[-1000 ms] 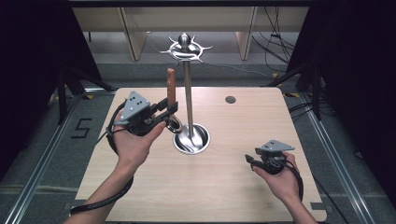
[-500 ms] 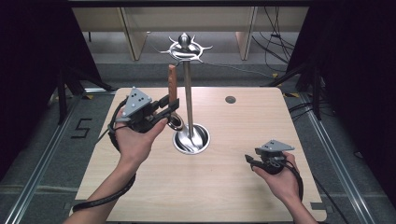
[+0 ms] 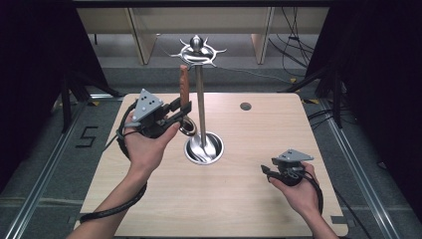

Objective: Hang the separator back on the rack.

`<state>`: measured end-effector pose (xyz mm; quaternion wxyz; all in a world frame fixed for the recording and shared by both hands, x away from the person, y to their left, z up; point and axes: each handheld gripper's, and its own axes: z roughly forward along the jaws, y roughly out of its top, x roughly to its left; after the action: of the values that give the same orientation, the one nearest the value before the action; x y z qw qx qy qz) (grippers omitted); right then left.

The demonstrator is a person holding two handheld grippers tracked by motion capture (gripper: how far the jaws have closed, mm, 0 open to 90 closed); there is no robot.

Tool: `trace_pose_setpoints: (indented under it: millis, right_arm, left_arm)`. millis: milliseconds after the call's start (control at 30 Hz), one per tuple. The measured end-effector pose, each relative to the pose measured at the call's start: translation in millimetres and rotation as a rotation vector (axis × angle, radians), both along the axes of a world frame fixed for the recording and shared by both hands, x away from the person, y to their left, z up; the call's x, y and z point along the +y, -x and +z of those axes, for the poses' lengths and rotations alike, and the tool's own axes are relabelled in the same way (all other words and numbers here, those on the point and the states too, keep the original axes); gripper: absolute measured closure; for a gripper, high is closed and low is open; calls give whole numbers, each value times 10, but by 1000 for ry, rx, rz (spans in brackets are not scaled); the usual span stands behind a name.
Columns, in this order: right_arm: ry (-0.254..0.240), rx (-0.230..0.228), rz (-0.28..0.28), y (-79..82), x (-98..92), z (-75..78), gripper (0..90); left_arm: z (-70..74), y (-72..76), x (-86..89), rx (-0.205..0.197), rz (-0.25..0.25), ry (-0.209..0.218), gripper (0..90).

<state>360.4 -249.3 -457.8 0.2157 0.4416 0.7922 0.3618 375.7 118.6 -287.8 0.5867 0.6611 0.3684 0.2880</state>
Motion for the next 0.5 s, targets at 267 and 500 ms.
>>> trace_pose_setpoints:
  millis: [267, 500]
  right_arm:
    - [4, -19, 8, -11, -3, -9, 507]
    - [1, -15, 2, -7, 1, -9, 507]
  left_arm:
    - [8, -20, -18, 3, 14, -8, 680]
    - [13, -48, -23, 0, 27, -22, 680]
